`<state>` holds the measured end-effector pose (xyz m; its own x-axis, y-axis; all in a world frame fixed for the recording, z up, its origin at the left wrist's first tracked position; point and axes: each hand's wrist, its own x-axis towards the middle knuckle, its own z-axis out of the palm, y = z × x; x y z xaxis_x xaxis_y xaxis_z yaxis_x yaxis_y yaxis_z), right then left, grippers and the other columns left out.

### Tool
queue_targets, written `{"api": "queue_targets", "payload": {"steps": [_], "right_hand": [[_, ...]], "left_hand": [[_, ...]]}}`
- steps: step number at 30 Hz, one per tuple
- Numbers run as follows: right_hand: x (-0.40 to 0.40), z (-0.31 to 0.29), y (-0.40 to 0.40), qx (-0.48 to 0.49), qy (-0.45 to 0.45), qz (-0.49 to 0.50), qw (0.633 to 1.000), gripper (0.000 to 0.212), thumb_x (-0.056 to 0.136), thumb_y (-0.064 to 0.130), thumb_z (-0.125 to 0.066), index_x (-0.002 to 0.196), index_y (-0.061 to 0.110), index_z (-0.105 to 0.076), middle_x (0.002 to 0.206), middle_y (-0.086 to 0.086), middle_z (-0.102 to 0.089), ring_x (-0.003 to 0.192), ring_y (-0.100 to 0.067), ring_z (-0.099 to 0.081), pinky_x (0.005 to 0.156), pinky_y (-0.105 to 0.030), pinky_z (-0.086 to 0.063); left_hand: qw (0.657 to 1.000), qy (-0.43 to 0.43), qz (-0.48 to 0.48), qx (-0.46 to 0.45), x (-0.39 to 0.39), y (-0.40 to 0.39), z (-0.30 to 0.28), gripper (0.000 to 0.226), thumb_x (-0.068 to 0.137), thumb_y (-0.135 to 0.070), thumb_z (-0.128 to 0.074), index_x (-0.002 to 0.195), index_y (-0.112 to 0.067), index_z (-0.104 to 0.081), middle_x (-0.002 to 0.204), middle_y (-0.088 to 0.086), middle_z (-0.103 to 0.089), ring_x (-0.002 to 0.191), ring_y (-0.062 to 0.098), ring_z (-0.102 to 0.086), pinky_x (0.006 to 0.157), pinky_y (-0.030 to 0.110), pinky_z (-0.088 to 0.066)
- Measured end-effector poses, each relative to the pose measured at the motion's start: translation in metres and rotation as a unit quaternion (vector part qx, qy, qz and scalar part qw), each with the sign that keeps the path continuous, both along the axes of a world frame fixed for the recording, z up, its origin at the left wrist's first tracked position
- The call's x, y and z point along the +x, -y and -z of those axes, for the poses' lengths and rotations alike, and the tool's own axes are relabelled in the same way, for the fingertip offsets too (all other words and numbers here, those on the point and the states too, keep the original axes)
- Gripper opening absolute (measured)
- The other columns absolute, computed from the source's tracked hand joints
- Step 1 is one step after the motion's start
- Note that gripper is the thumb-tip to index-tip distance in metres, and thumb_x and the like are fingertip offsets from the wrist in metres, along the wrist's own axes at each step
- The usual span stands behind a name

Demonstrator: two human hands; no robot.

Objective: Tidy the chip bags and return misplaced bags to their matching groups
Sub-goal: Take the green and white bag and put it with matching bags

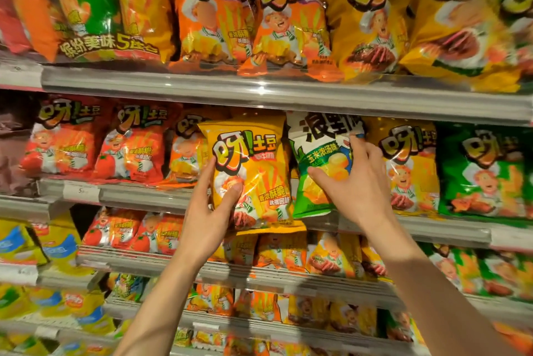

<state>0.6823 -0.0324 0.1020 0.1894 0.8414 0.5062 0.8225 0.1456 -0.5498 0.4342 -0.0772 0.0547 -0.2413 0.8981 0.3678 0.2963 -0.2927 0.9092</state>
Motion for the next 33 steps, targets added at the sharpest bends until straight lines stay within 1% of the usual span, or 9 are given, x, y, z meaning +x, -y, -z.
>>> {"api": "queue_targets", "payload": {"steps": [3,7,12,17,20,23,29,31,33], "right_hand": [[0.024,0.002,0.015,0.000,0.012,0.053,0.999,0.103,0.078,0.072,-0.067,0.159,0.024,-0.024,0.158,-0.010,-0.030,0.147,-0.032,-0.030,0.114,-0.057,-0.035],[0.059,-0.001,0.036,-0.002,0.004,0.119,0.993,0.101,0.080,0.071,-0.067,0.159,0.024,-0.024,0.159,-0.011,-0.028,0.147,-0.033,-0.028,0.114,-0.058,-0.031],[0.092,-0.003,0.054,0.006,-0.029,0.150,0.988,0.101,0.080,0.068,-0.069,0.158,0.025,-0.023,0.159,-0.007,-0.028,0.149,-0.030,-0.025,0.117,-0.057,-0.028],[0.102,0.000,0.064,-0.015,-0.064,0.144,0.987,0.102,0.082,0.067,-0.068,0.161,0.025,-0.017,0.167,-0.003,-0.014,0.155,-0.025,-0.013,0.122,-0.053,-0.019],[0.104,0.000,0.067,-0.019,-0.074,0.130,0.989,0.101,0.083,0.066,-0.068,0.161,0.027,-0.016,0.167,0.000,-0.012,0.155,-0.022,-0.011,0.121,-0.051,-0.019],[0.105,0.002,0.067,-0.017,-0.082,0.120,0.989,0.101,0.083,0.067,-0.068,0.160,0.029,-0.016,0.168,0.002,-0.012,0.155,-0.020,-0.009,0.122,-0.052,-0.019],[0.107,0.005,0.068,-0.009,-0.104,0.100,0.990,0.102,0.081,0.068,-0.069,0.160,0.031,-0.017,0.167,0.003,-0.015,0.155,-0.022,-0.013,0.123,-0.055,-0.022],[0.109,0.007,0.068,-0.010,-0.106,0.085,0.991,0.103,0.080,0.068,-0.070,0.160,0.032,-0.017,0.165,0.005,-0.017,0.154,-0.021,-0.016,0.122,-0.054,-0.024],[0.107,0.008,0.068,-0.011,-0.114,0.056,0.992,0.104,0.078,0.069,-0.071,0.160,0.033,-0.017,0.161,0.006,-0.022,0.151,-0.019,-0.022,0.122,-0.052,-0.028]], "left_hand": [[0.999,-0.008,0.032,0.007,0.023,-0.012,-0.003,0.072,0.094,-0.051,-0.064,0.157,-0.047,-0.028,0.161,-0.027,-0.028,0.149,-0.001,-0.026,0.119,0.032,-0.025],[0.996,-0.044,0.067,0.033,0.064,-0.035,-0.010,0.071,0.097,-0.043,-0.063,0.158,-0.037,-0.028,0.155,-0.030,-0.026,0.139,-0.018,-0.019,0.115,0.022,-0.020],[0.988,-0.137,0.063,0.037,0.100,-0.072,-0.019,0.075,0.099,-0.051,-0.056,0.162,-0.030,-0.021,0.166,-0.003,-0.031,0.152,0.014,-0.027,0.119,0.035,-0.025],[0.978,-0.204,0.042,0.010,0.139,-0.092,-0.025,0.068,0.105,-0.046,-0.044,0.161,-0.019,-0.017,0.156,0.019,-0.035,0.144,0.035,-0.036,0.112,0.045,-0.035],[0.970,-0.234,0.064,-0.031,0.148,-0.104,-0.016,0.067,0.107,-0.047,-0.036,0.162,-0.017,-0.010,0.153,0.025,-0.031,0.137,0.044,-0.041,0.105,0.051,-0.041],[0.958,-0.269,0.081,-0.062,0.148,-0.110,-0.013,0.072,0.107,-0.047,-0.035,0.163,-0.016,-0.003,0.157,0.027,-0.028,0.140,0.045,-0.038,0.110,0.051,-0.038],[0.965,-0.256,0.024,0.045,0.143,-0.087,-0.015,0.061,0.105,-0.034,-0.051,0.157,-0.012,-0.030,0.165,0.022,-0.022,0.154,0.035,-0.020,0.121,0.044,-0.027],[0.971,-0.212,0.014,0.110,0.142,-0.075,-0.007,0.047,0.105,-0.026,-0.052,0.149,-0.012,-0.045,0.156,0.018,-0.037,0.148,0.031,-0.033,0.120,0.043,-0.030],[0.982,-0.149,0.055,0.098,0.145,-0.062,-0.005,0.035,0.105,-0.026,-0.052,0.140,-0.021,-0.055,0.143,0.007,-0.051,0.133,0.021,-0.050,0.113,0.042,-0.041]]}}
